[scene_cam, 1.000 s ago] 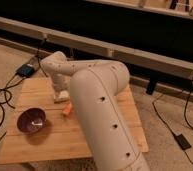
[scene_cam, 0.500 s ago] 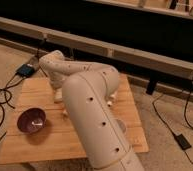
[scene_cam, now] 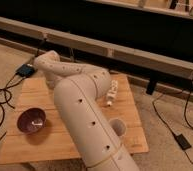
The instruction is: Place the white sponge in the ceramic cup
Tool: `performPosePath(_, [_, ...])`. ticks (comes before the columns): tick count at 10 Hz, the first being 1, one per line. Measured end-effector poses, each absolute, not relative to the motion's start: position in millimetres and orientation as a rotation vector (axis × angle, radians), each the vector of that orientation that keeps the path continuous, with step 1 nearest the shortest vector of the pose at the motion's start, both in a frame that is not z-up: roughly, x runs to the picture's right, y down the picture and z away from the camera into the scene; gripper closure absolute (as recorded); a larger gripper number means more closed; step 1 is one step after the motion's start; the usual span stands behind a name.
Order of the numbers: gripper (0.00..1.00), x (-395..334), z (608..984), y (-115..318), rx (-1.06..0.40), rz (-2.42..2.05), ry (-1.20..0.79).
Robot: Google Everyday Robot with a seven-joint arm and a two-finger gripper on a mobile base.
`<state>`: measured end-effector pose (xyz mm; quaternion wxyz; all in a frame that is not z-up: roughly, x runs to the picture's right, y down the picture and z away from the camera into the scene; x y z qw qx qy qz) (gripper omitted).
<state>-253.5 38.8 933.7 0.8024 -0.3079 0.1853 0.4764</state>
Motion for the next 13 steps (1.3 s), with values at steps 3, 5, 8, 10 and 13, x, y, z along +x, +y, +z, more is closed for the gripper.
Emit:
performPosePath(3, [0.35,-267.6,939.2,42.4,-0.652,0.984,0.398])
performPosePath(5, [0.35,-272.2,945.0,43.5,-0.639,0.968,0.404])
performPosePath(8, [0.35,-272.9,953.4,44.4,-0.618,0.957,0.416])
performPosePath(10, [0.35,-272.3,957.1,45.2,-0.605,0.951,0.423])
performPosePath(13, [0.35,-271.6,962.1,47.5,-0.581,0.943,0.438])
